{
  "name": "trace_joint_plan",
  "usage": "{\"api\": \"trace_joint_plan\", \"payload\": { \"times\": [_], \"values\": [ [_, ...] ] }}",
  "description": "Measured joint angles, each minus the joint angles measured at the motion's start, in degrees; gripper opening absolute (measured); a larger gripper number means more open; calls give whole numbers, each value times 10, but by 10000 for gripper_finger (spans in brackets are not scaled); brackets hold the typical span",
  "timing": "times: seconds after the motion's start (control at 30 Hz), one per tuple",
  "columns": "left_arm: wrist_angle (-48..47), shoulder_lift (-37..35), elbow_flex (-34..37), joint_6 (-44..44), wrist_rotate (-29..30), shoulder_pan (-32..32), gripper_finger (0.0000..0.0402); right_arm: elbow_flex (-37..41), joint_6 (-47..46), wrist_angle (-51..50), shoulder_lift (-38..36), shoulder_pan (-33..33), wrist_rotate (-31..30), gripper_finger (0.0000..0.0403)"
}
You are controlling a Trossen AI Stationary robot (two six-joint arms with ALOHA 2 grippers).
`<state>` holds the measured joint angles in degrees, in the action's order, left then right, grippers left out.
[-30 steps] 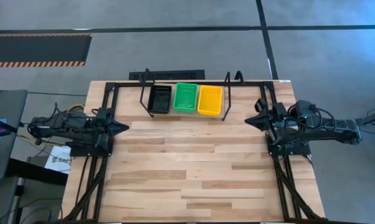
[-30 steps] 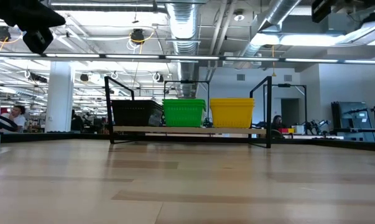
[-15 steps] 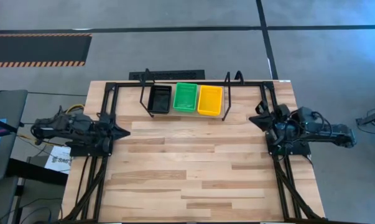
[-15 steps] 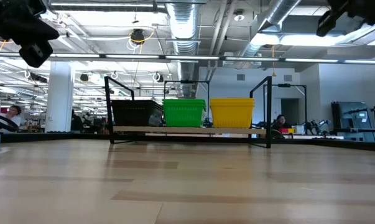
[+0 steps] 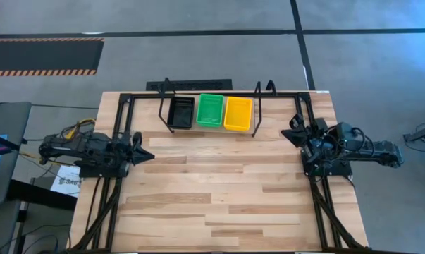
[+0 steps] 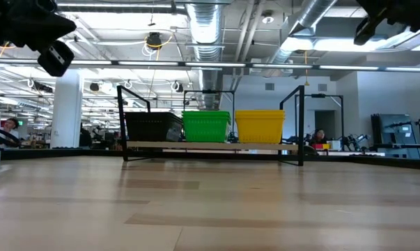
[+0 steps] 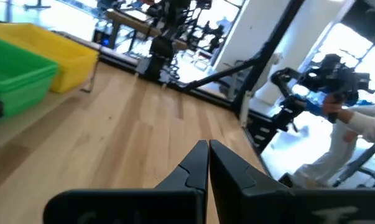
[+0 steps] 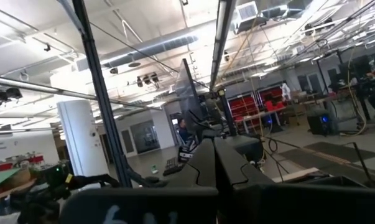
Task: Stack baskets on shelf by color
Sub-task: Return to Home Position
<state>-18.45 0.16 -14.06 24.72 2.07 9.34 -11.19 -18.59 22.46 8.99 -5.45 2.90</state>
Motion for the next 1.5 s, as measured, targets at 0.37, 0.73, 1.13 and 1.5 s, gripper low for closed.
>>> {"api": "trace_joint_plan", "payload": {
  "times": [0.37,0.73,1.13,1.5],
  "values": [
    [98,0,80,22,4,0,0,0,-8,-12,-1,1,-9,3],
    [83,1,88,260,59,0,0,0,-44,-26,-1,2,-74,40],
    [49,2,87,246,94,0,0,0,-33,-60,0,-3,-80,44],
    [75,2,88,41,89,0,0,0,64,-136,0,33,17,43]
  ]
}}
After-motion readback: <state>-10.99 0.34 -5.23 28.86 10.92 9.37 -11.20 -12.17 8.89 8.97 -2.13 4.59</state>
